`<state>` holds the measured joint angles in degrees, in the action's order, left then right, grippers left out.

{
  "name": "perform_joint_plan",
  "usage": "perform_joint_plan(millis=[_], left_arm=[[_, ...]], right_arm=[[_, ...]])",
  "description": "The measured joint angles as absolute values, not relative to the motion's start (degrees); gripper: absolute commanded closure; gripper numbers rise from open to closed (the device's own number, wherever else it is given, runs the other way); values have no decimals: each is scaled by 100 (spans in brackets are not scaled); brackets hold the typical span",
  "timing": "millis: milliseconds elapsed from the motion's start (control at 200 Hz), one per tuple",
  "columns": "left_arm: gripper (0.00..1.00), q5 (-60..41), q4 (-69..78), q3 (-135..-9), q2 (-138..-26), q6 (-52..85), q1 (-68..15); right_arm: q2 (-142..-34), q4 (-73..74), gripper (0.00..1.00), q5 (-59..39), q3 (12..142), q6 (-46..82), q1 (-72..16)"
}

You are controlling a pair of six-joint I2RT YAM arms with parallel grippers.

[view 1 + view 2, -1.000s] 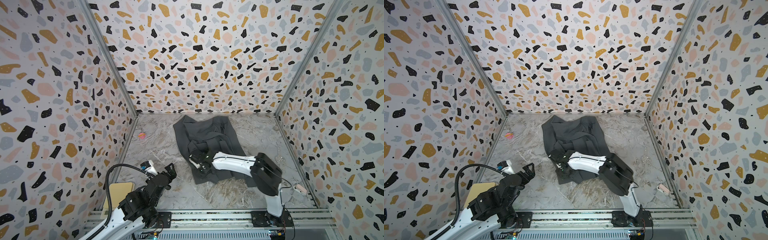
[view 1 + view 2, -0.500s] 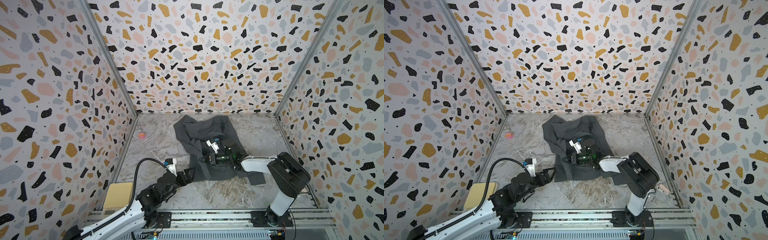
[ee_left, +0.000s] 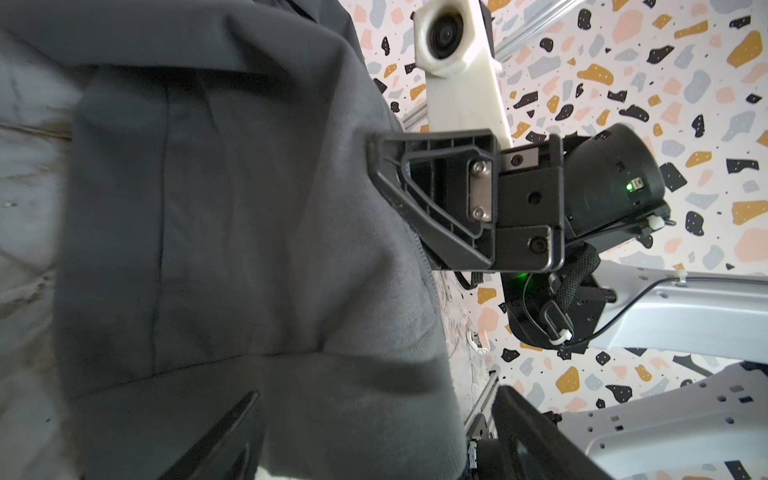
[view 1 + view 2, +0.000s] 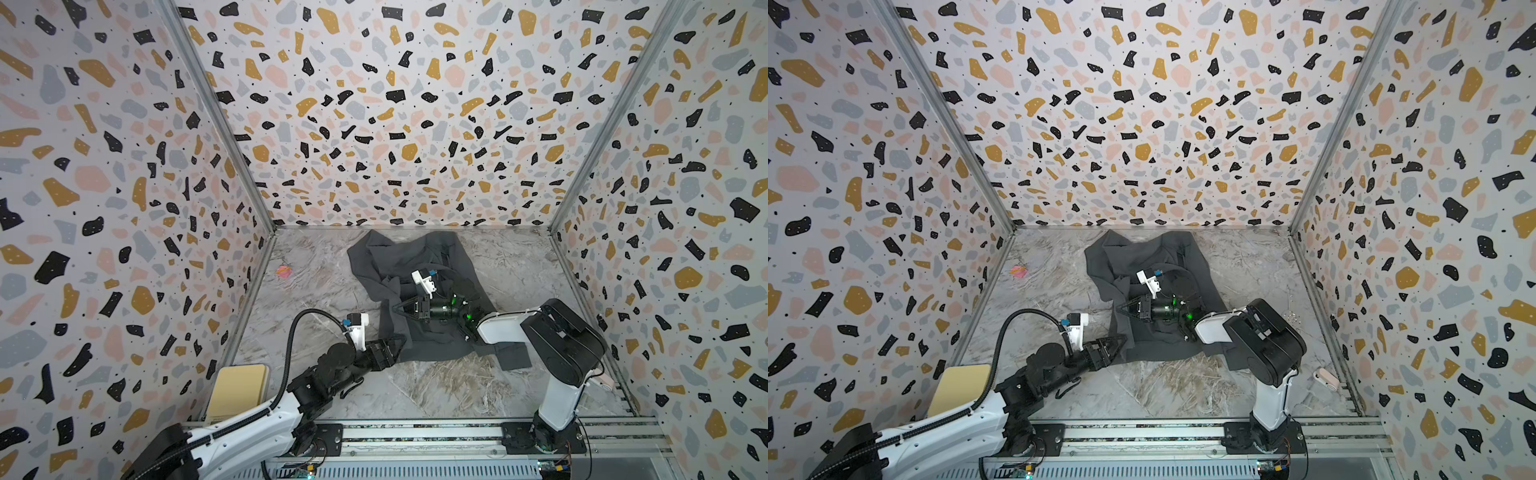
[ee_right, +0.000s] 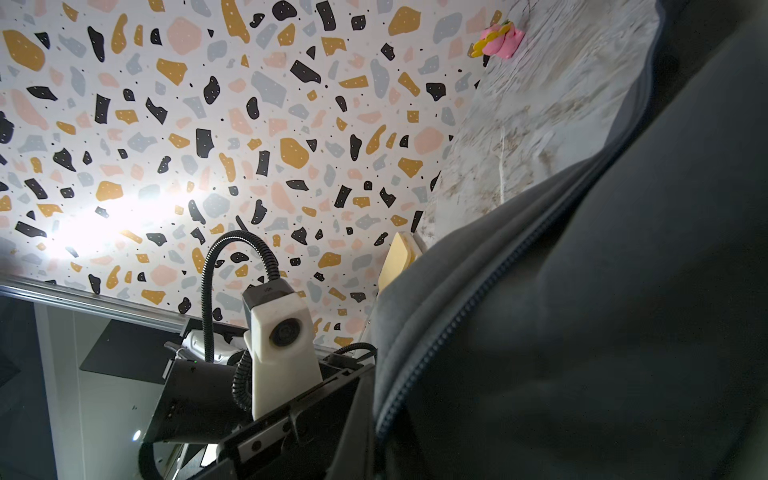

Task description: Zip up the jacket

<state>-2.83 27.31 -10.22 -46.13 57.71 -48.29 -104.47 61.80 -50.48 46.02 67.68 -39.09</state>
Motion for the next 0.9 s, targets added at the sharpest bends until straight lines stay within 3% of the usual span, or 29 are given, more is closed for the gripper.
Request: perform_joint_plan(millis=[235,411,621,751,901], left_arm=[[23,-423,3030,-1022,-4770,5808,-4829],[43,-425,3100,-1022,-4939,5887,-4829],[59,-423,3092,-1022,-5155,5953,-4827],[59,-423,3094,-1022,-5196,5961,-4827],[50,-469,3094,-1031,-5288,5957,-4827]], right_arm=[[-10447,6114,100,-4921,4602,6779,-3968],[-10447,5920,100,-4829,4602,6687,-4027],[-10447,5649,100,-4746,4602,6547,-4060],[-10447,5498,100,-4681,4602,6455,-4064],[-10447,5258,100,-4598,4613,6300,-4097]])
